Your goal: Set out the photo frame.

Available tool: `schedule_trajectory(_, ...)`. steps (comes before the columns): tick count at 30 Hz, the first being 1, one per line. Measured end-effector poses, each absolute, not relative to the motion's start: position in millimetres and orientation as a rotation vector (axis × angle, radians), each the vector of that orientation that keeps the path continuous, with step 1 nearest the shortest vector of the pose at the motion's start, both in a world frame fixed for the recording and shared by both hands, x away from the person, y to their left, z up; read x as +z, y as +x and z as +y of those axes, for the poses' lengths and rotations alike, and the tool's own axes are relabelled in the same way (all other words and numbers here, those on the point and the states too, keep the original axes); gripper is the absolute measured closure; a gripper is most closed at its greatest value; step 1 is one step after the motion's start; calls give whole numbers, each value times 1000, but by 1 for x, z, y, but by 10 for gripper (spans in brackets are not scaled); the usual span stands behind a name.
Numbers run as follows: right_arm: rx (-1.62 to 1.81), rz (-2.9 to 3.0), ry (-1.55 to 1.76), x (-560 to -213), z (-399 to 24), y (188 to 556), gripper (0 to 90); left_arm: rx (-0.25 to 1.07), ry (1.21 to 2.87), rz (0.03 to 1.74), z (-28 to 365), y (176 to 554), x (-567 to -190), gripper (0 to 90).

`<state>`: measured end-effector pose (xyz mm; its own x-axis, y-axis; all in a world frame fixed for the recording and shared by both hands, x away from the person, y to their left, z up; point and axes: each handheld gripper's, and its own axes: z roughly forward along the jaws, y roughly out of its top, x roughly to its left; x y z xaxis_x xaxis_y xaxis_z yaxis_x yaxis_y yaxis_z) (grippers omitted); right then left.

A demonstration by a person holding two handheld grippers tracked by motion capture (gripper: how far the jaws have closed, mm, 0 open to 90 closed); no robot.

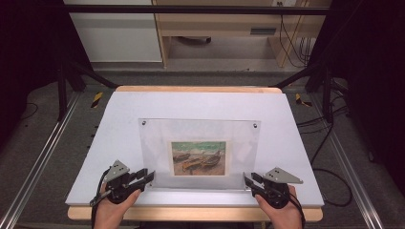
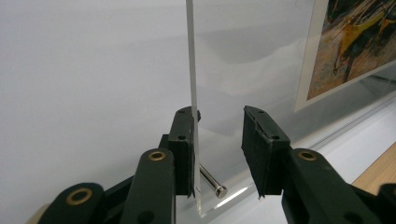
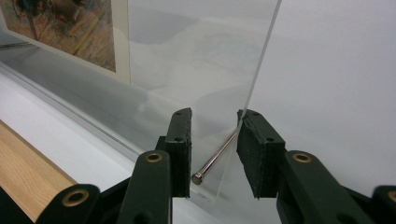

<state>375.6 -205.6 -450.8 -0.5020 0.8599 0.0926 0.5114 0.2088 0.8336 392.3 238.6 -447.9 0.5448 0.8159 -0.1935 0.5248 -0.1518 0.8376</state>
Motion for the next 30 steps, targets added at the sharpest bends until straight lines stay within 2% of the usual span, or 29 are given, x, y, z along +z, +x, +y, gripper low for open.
schedule_trajectory(30,1168,2132,1260,-454,-205,369,658,405,1895,1091,235,383,-449,624)
